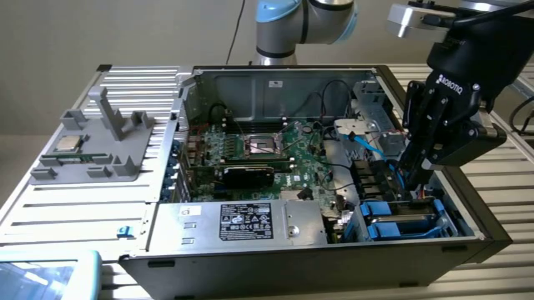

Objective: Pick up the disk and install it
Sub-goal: 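Insert the first disk wire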

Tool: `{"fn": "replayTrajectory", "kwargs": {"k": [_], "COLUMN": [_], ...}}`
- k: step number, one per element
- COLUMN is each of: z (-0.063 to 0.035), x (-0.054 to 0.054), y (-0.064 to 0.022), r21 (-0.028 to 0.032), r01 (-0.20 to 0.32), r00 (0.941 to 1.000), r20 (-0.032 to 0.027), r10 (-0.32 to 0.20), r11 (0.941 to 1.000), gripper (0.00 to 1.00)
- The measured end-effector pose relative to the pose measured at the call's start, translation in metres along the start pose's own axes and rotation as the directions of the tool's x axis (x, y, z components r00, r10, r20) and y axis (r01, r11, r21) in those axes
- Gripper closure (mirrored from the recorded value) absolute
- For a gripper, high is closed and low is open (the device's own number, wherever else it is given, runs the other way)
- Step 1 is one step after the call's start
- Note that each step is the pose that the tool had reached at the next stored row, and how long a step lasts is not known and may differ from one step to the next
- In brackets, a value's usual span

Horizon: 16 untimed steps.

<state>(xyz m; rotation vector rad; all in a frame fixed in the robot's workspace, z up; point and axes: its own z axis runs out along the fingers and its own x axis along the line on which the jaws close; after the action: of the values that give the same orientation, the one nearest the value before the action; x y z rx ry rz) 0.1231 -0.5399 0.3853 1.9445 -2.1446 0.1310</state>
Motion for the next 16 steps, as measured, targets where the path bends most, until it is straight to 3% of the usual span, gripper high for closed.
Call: {"fn": "replayTrajectory", "kwargs": {"k": [16], "z": [0.0049], "x": [-0.0023], "y": [-0.0037], "r21": [0.0001], "r01": [0.0], "r00": [1.0], "r20": [0.0018], "r10": [0.0], "r11": [1.0], "gripper": [0.67]}}
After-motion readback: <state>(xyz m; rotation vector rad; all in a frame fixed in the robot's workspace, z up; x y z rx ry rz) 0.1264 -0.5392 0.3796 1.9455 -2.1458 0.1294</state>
